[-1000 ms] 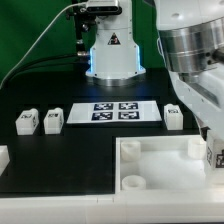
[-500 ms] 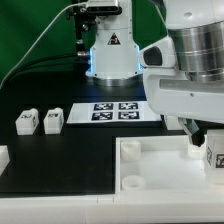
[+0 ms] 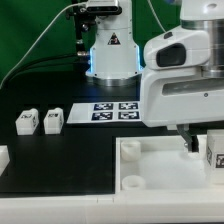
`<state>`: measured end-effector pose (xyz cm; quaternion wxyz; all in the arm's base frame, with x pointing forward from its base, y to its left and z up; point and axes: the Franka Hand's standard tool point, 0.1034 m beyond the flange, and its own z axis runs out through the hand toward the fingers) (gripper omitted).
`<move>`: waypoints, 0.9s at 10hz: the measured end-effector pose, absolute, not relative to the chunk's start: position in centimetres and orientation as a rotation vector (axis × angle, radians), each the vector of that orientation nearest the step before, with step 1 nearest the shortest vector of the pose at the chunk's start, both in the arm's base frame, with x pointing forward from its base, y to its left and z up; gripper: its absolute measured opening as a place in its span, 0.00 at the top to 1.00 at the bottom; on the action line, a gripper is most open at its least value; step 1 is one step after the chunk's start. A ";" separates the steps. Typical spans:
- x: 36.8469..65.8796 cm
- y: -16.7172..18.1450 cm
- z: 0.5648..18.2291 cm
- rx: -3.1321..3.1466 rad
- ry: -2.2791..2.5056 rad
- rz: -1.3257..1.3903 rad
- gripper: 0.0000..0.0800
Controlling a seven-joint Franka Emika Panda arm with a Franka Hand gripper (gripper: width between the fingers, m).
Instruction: Assemble one leg
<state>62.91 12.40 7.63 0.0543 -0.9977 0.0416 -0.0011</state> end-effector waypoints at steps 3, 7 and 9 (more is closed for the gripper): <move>62.9 12.4 7.6 -3.013 0.311 0.008 0.49; 63.0 11.8 7.6 -2.846 0.965 0.059 0.62; 62.8 11.8 7.3 -2.649 1.364 0.102 0.63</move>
Offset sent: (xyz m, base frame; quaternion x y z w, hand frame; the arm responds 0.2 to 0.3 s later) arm 0.0000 0.0000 0.0000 0.0000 0.0000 0.2667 0.9638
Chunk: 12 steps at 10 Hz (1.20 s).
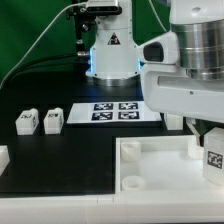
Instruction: Assemble one leg
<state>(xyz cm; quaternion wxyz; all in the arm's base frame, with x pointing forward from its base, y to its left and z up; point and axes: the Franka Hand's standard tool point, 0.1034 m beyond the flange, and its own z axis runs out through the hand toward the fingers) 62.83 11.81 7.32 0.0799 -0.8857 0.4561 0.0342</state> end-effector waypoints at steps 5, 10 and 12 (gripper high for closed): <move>63.0 12.3 7.1 -2.118 2.058 0.168 0.63; 62.8 12.2 7.1 -2.310 1.844 0.160 0.22; 62.8 12.3 7.4 -2.622 1.413 0.110 0.19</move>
Offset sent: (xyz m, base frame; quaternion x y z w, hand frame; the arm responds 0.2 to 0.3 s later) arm 0.0015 -0.0013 -0.0027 0.0130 -0.0045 0.3284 0.9444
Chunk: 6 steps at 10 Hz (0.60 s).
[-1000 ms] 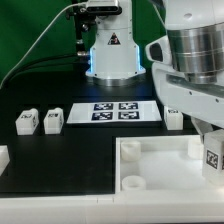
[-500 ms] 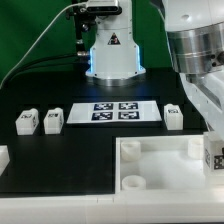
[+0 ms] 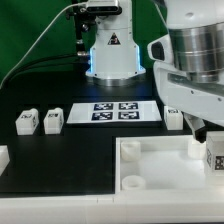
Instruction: Assemble one leg
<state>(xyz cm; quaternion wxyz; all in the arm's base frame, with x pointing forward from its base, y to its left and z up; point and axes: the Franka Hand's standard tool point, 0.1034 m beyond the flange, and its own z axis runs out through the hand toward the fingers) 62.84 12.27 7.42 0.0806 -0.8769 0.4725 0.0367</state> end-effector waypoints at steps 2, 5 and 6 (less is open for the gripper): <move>62.8 12.1 7.3 -2.698 1.244 0.094 0.19; 62.8 11.9 7.6 -2.933 0.703 0.055 0.19; 63.0 12.0 7.7 -2.987 0.531 0.034 0.19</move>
Offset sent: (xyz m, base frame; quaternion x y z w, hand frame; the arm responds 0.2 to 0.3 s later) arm 0.0000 0.0000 0.0000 0.0000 0.0000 -0.2667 0.9638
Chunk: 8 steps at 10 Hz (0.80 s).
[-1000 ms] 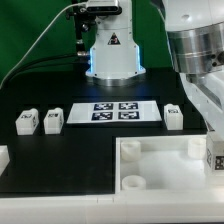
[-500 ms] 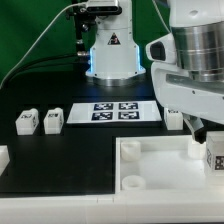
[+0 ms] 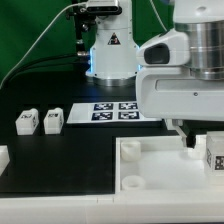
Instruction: Assemble one leg
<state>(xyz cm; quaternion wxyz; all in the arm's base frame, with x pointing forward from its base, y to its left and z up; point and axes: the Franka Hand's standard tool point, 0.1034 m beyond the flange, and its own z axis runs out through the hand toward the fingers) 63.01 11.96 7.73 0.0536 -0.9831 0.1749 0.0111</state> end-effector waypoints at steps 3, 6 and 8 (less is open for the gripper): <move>63.3 12.0 7.5 -3.021 0.259 -0.037 0.19; 63.2 12.2 7.5 -2.968 0.551 -0.018 0.55; 63.2 11.9 7.4 -2.900 0.848 0.003 0.62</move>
Offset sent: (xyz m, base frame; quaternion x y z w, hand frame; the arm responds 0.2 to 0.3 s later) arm 0.0000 0.0000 0.0000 0.0000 0.0000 0.0000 1.0000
